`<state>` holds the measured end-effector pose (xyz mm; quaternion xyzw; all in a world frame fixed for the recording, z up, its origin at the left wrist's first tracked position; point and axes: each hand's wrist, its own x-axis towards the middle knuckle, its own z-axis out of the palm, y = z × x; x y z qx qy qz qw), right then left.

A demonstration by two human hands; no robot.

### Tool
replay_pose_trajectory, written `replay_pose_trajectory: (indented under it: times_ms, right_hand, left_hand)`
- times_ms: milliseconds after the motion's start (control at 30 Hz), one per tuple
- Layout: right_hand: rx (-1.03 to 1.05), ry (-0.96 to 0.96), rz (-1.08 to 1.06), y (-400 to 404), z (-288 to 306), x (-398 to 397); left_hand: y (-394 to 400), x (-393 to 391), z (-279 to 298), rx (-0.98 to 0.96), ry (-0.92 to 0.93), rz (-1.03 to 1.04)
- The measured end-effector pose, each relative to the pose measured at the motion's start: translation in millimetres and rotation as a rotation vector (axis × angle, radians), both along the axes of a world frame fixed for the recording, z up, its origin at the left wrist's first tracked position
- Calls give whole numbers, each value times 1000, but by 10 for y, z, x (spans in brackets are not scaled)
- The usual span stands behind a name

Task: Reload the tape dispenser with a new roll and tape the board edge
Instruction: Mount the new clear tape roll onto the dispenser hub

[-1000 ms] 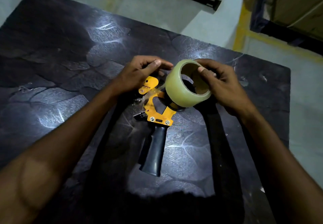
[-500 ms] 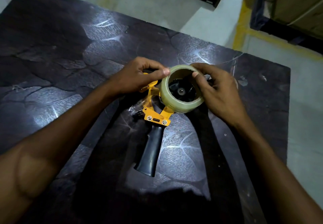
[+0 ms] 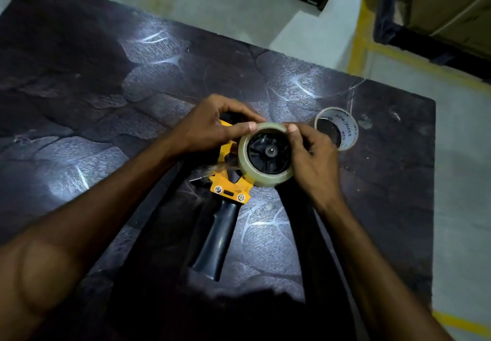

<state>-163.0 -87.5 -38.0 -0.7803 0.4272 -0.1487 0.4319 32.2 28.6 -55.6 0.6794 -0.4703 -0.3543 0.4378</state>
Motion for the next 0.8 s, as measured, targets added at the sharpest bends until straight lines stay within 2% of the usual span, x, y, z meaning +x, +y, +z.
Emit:
replay_pose_trajectory:
  times_ms: [100,233,367,633,800]
  right_hand:
    - [-33,-34,-66,73,-43,-42]
    - [91,-149,-120,163,-124,-151]
    - [101,-207,-191,254,-143,-175]
    - [132,-223,-339,469,-123,-167]
    - [166,-241,-412,600,-137,-129]
  left_hand:
    - [23,-13,-9,-21,12,-3]
    - [67,42,-9,-5,25,-8]
    - [132,50,10,-8,27,-10]
    - [283,-83,-43,-54,49,124]
    - [390,-82,-34,-73,54,123]
